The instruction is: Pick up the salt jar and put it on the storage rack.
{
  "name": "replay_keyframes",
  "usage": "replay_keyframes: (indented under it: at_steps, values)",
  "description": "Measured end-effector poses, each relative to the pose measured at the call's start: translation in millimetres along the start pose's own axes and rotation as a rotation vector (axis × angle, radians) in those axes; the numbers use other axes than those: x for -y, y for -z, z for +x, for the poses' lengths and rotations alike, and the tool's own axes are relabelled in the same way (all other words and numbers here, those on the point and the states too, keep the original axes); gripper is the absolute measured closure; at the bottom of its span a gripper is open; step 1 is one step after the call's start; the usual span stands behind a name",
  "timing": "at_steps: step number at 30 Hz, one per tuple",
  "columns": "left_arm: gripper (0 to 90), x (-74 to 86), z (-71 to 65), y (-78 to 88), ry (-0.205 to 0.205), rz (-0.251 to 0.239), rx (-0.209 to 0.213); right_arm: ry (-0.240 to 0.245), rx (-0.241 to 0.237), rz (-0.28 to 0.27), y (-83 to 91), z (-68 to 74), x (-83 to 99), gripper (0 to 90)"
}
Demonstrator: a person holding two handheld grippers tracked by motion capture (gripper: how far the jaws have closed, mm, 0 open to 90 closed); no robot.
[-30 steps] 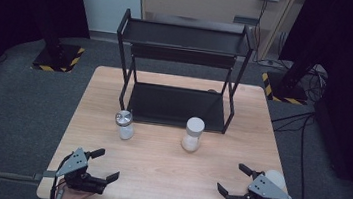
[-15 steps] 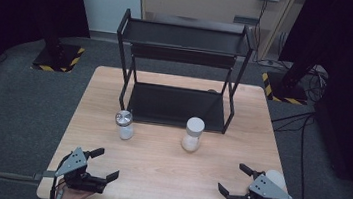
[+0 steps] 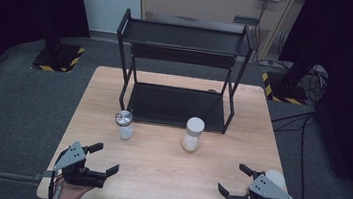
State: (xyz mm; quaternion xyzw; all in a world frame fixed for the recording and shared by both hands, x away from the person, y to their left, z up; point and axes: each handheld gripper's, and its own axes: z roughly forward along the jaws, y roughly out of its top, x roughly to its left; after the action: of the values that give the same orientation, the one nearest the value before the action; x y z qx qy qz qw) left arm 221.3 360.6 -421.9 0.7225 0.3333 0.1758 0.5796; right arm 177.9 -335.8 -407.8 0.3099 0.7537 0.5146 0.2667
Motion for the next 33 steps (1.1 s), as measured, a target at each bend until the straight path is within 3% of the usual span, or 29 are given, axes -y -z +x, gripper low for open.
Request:
replay_keyframes:
  at_steps: [8, 19, 33]
  values:
    - [1.8, -17.3, 3.2, -4.3, -0.001, 0.024, -0.022, -0.001, -0.001, 0.000, -0.3, -0.3, 0.1, 4.0]
    - [1.8, -34.7, 15.5, -9.6, 0.030, 0.023, -0.035, -0.001, -0.003, 0.000, -0.7, -0.4, 0.2, 4.0]
    - [2.0, -47.8, 29.5, -26.2, 0.027, 0.063, -0.081, -0.002, -0.006, 0.000, -1.1, -1.0, 0.5, 4.1]
